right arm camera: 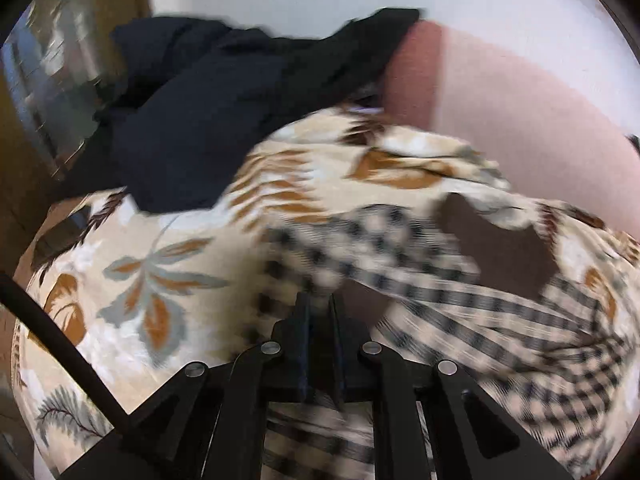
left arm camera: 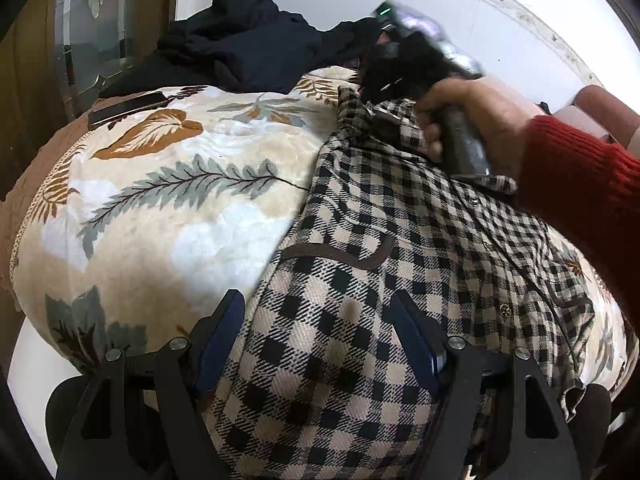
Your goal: Fold large clothes
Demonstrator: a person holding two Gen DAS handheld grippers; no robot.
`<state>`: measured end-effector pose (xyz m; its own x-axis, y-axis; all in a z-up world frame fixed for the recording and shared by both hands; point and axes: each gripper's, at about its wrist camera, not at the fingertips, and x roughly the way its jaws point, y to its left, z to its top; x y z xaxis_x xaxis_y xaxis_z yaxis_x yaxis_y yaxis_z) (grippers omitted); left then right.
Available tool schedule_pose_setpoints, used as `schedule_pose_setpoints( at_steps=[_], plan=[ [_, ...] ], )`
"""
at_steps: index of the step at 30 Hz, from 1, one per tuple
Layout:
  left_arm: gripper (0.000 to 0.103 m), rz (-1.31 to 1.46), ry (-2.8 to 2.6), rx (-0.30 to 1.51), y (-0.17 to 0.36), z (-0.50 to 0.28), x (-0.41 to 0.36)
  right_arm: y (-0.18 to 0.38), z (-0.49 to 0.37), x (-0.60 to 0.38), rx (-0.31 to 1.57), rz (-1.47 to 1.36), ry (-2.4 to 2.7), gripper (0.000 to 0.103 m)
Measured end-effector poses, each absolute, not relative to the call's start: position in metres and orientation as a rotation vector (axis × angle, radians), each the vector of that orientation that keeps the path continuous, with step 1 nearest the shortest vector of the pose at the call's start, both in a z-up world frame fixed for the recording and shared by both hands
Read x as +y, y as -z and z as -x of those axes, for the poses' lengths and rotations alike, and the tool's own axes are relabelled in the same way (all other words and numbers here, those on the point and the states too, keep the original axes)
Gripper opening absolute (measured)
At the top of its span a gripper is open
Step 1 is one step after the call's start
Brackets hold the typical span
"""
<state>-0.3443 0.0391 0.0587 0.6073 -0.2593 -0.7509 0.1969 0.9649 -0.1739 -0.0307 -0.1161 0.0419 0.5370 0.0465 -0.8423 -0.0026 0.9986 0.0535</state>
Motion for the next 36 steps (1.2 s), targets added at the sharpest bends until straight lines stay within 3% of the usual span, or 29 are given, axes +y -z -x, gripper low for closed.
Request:
schedule_pose_setpoints(
  at_steps=[5,11,14,18,25,29,31,36],
  plan=[
    [0.074,0.098,0.246,0.874,-0.062,0.349,0.048,-0.042,0.075,-0.109,0.992,-0.025,-0.081,0.020],
    [0.074,0.097,0.262,0.891,-0.056,0.356,0.045,-0.060,0.170,-0.190,0.968,-0.014,0.078,0.024],
    [0.074,0.091,0.266,0.904,-0.052,0.358,0.039,-0.063,0.227,-0.250,0.986,-0.078,0.189,0.026],
    [0.074,0.060,0.269,0.898,-0.053,0.364,0.028,-0.064,0.317,-0.312,1.005,-0.121,0.323,0.040],
    [0.074,0.152,0.275,0.954,-0.063,0.343,0.050,-0.033,0.436,-0.387,0.991,-0.405,0.428,0.048],
    [0.074,0.141,0.221,0.985,-0.057,0.315,0.069,-0.016,0.466,-0.413,0.946,-0.589,0.410,0.049],
    [0.074,0.117,0.214,0.988,-0.052,0.304,0.074,-0.007,0.471,-0.413,0.935,-0.613,0.387,0.055],
    [0.075,0.198,0.288,1.048,-0.026,0.276,0.074,0.012,0.465,-0.398,0.929,-0.665,0.289,0.057]
  ],
)
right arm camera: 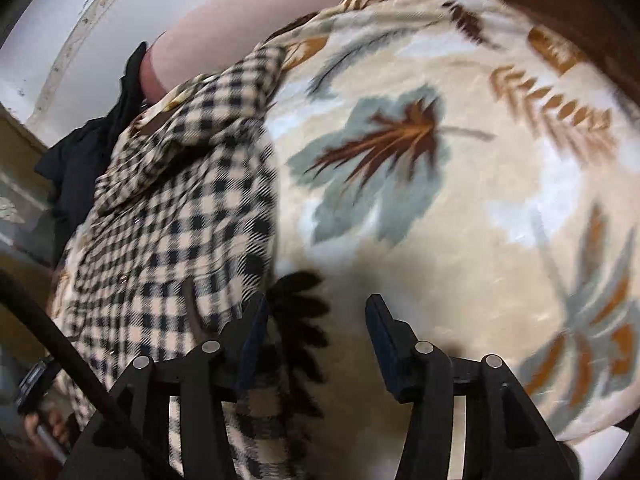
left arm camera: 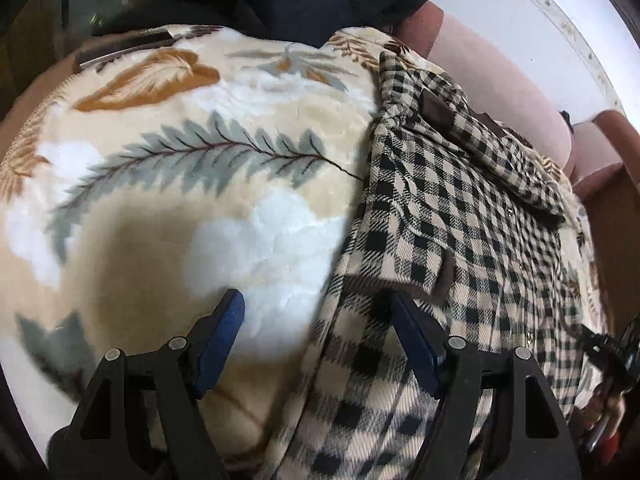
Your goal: Fold large clothes
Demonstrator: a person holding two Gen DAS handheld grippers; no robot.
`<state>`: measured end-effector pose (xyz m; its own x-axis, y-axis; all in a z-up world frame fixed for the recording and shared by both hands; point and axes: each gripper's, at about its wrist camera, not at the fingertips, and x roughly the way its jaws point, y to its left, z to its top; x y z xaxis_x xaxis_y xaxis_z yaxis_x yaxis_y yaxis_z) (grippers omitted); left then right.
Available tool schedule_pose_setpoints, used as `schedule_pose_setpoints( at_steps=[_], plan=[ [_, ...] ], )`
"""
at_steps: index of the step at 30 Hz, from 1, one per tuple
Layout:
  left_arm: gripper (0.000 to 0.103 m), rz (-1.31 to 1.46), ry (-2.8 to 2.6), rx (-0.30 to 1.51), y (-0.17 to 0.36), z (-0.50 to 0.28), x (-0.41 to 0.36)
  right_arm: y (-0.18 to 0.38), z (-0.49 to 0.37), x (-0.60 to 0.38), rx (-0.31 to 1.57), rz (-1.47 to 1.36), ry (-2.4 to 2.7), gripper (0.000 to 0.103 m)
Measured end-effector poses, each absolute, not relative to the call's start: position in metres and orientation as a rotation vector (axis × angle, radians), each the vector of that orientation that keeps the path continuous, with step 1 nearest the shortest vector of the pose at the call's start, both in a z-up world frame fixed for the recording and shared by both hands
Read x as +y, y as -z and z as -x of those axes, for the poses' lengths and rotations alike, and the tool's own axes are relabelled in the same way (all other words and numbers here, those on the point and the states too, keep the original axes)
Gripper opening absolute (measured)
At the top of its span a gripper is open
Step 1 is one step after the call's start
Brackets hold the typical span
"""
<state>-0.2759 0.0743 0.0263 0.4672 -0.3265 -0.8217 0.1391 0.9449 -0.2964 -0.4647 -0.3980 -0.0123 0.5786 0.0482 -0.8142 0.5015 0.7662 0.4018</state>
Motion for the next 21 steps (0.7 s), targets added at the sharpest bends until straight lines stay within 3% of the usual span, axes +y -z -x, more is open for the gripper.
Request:
schedule_pose_setpoints(
  at_steps=[4,6,8,13,20,21],
  plan=[
    [0.076,0.166,0.335,1.035,-0.025,0.279,0.062,0.017,0.461,-0.388,0.909,-0.735,0.189,0.057],
    [0.064,0.154,0.416,1.049,-0.024,0.288,0.053,0.021,0.464,-0.387,0.902,-0.795,0.124,0.057],
    [0.060,0.130,0.464,1.052,-0.023,0.301,0.048,0.027,0.470,-0.386,0.884,-0.884,0.044,0.057],
    [0.059,0.202,0.531,1.057,-0.021,0.324,0.057,0.043,0.494,-0.375,0.847,-1.054,-0.111,0.057],
    [0.058,0.235,0.592,1.082,-0.020,0.337,0.061,0.048,0.521,-0.340,0.865,-1.033,-0.178,0.057],
    [0.047,0.236,0.596,1.085,-0.019,0.338,0.060,0.048,0.523,-0.335,0.872,-1.019,-0.185,0.058]
  ],
)
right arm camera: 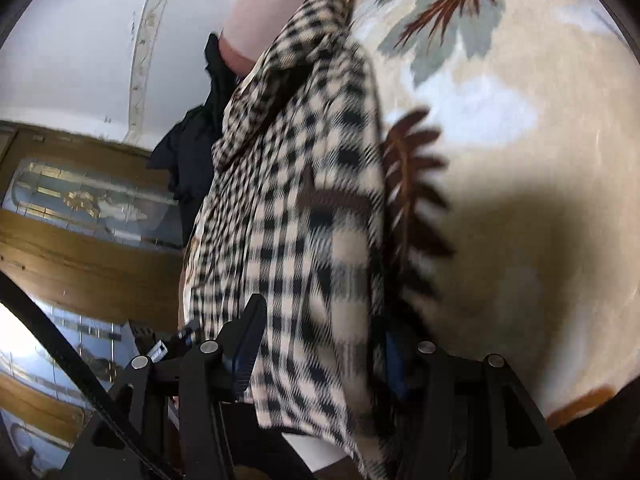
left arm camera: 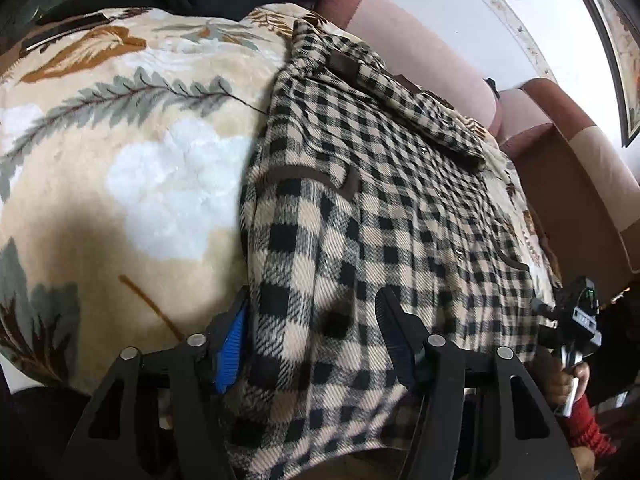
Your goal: Fold large clothes
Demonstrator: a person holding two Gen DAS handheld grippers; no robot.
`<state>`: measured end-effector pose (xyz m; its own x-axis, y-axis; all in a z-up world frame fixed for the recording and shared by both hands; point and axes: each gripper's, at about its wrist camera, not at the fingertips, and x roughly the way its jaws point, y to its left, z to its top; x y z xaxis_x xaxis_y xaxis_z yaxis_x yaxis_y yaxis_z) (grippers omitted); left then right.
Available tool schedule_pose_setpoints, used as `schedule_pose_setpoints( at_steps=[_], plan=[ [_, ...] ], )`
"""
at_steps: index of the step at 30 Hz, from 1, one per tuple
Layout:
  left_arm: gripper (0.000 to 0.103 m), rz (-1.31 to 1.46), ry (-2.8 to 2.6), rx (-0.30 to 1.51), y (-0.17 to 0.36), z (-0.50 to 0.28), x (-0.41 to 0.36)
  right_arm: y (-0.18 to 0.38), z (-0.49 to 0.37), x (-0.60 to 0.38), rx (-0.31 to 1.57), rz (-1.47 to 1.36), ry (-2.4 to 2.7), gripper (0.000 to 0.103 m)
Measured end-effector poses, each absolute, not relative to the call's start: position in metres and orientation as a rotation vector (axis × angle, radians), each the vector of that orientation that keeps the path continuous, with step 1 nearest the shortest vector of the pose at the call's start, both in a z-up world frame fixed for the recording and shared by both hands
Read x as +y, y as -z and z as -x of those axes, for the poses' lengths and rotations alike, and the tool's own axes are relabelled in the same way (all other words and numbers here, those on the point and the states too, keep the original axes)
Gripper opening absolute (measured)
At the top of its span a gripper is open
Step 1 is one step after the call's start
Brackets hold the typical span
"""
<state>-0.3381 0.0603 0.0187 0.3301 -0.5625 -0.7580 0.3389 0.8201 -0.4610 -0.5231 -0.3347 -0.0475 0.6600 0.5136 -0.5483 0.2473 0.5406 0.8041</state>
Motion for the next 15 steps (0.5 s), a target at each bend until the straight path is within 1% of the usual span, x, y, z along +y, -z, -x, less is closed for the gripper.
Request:
schedule_pose_setpoints(
  at_steps=[2,7,9,11,15],
  plan=[
    [0.030,0.233,0.614,1.101,-0.016,0.344,0.059,0.047,0.527,-0.325,0.875,-1.001,-0.194,0.058],
    [0.030,0.252,0.580,1.088,-0.013,0.352,0.064,0.052,0.528,-0.318,0.874,-1.039,-0.211,0.058],
    [0.040,0.280,0.576,1.084,-0.011,0.355,0.066,0.050,0.529,-0.319,0.881,-1.037,-0.215,0.058],
    [0.044,0.299,0.581,1.082,-0.010,0.360,0.066,0.049,0.529,-0.313,0.902,-1.025,-0.240,0.058],
    [0.044,0.264,0.571,1.073,-0.010,0.369,0.061,0.052,0.526,-0.294,0.932,-1.004,-0.270,0.056]
  ],
)
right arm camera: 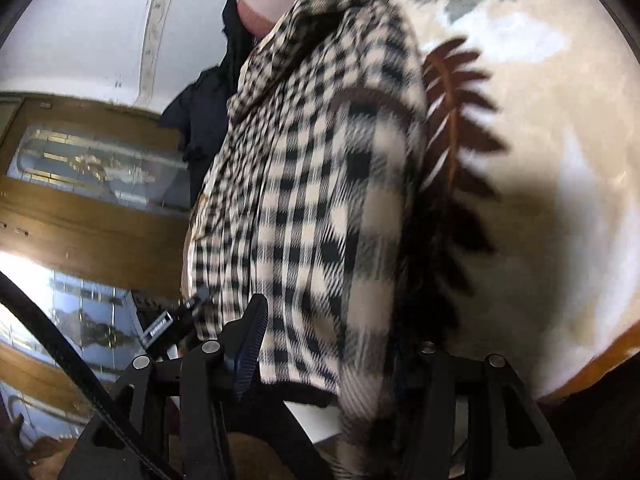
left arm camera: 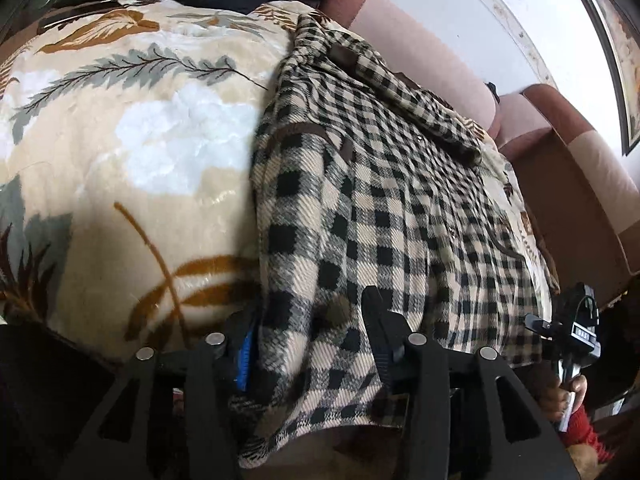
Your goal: Fold large clothes
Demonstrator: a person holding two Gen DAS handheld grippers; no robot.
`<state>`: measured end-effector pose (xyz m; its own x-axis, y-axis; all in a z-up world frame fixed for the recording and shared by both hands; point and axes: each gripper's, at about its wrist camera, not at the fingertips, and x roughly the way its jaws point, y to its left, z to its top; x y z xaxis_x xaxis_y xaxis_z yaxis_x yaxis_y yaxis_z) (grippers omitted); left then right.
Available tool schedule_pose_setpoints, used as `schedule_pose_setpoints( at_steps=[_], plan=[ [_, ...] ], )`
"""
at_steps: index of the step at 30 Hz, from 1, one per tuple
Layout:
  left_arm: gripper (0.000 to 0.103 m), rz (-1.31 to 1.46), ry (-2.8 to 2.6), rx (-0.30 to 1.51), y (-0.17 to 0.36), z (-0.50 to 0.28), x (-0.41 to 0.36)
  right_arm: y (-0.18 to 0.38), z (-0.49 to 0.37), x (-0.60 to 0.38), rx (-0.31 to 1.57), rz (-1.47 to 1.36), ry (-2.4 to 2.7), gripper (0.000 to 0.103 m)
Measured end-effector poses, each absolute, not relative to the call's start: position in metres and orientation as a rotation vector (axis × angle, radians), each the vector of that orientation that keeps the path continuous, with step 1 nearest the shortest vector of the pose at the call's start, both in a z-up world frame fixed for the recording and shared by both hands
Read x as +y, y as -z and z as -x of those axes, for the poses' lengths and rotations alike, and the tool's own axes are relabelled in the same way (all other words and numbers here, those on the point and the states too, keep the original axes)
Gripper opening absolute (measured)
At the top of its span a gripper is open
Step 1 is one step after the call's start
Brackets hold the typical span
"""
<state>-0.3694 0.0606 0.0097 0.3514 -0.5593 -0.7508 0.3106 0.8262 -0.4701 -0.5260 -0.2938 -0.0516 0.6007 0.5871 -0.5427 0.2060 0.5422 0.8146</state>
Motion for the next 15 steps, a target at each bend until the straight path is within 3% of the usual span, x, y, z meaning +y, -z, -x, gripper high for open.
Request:
schedule_pose_setpoints(
  at_steps=[3,6,8,10,11,12,15],
  plan=[
    [0.045,0.278,0.552,1.072,-0.009,0.370,0.059,0.054,0.521,-0.284,0.939,-1.000,-0.281,0.056],
    [0.053,0.307,0.536,1.064,-0.009,0.372,0.058,0.052,0.520,-0.279,0.949,-0.977,-0.273,0.056],
    [0.052,0.284,0.499,1.063,-0.011,0.375,0.053,0.048,0.519,-0.274,0.957,-0.949,-0.242,0.051],
    [0.022,0.201,0.433,1.088,-0.013,0.374,0.044,0.045,0.521,-0.269,0.975,-0.908,-0.192,0.031],
    [0.012,0.182,0.419,1.099,-0.015,0.373,0.043,0.043,0.521,-0.267,0.981,-0.896,-0.173,0.024],
    [0.009,0.212,0.436,1.103,-0.020,0.373,0.046,0.041,0.521,-0.267,0.987,-0.890,-0.163,0.014],
    [0.007,0.259,0.476,1.083,-0.038,0.380,0.053,0.031,0.527,-0.271,0.968,-0.889,-0.181,0.009]
  ],
)
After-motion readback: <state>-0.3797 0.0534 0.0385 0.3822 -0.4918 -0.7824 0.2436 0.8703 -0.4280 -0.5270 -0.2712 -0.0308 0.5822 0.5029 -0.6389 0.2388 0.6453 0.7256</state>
